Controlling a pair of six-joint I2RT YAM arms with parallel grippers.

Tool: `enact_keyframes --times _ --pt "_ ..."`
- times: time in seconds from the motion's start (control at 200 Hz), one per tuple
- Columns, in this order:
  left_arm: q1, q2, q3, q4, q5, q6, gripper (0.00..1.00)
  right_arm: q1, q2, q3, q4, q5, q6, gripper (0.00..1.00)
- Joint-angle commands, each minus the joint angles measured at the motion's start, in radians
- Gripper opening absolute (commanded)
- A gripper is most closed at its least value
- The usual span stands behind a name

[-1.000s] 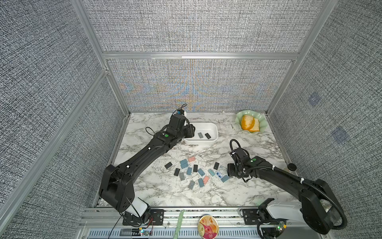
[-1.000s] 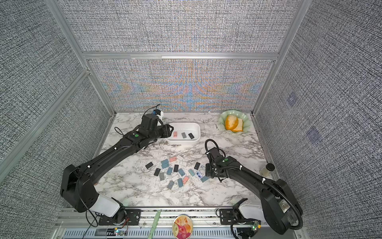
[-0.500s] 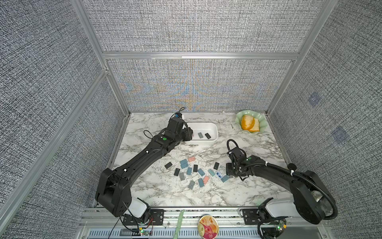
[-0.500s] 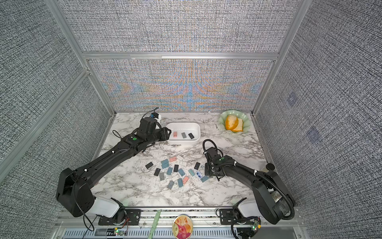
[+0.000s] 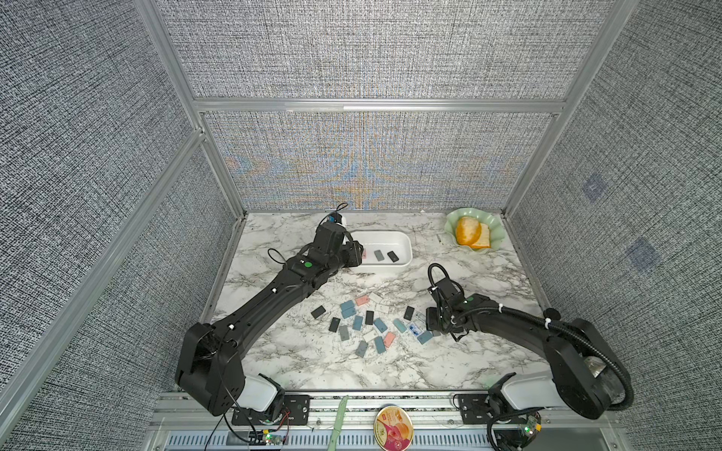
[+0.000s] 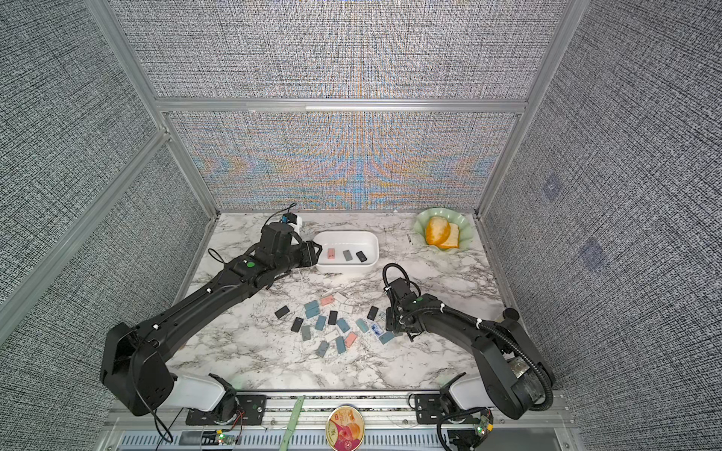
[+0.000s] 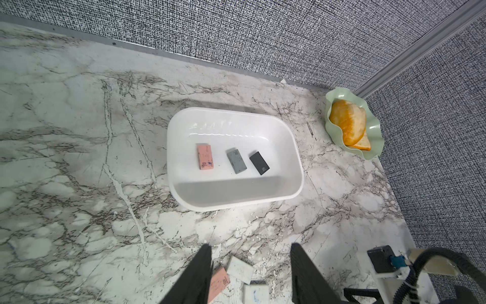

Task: Put the eraser in the storage box
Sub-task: Pick up the eraser from the center of the board.

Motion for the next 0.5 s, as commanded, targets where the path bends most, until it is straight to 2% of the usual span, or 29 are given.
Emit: enact_keyframes --times 0.0,0.275,0.495 --pt "0.001 -0.01 -0.004 0.021 -0.014 -0.004 0.5 0.001 -0.008 -0.009 -0.02 -0.002 0.019 0.57" --pt "0.001 -0.02 -0.019 0.032 -0.015 -0.011 0.5 0.0 -0.056 -0.018 -0.043 0.01 0.024 0.55" --pt "0.001 -0.023 -0.027 0.036 -0.013 -0.017 0.5 0.001 -0.035 -0.012 -0.037 0.023 0.015 0.55"
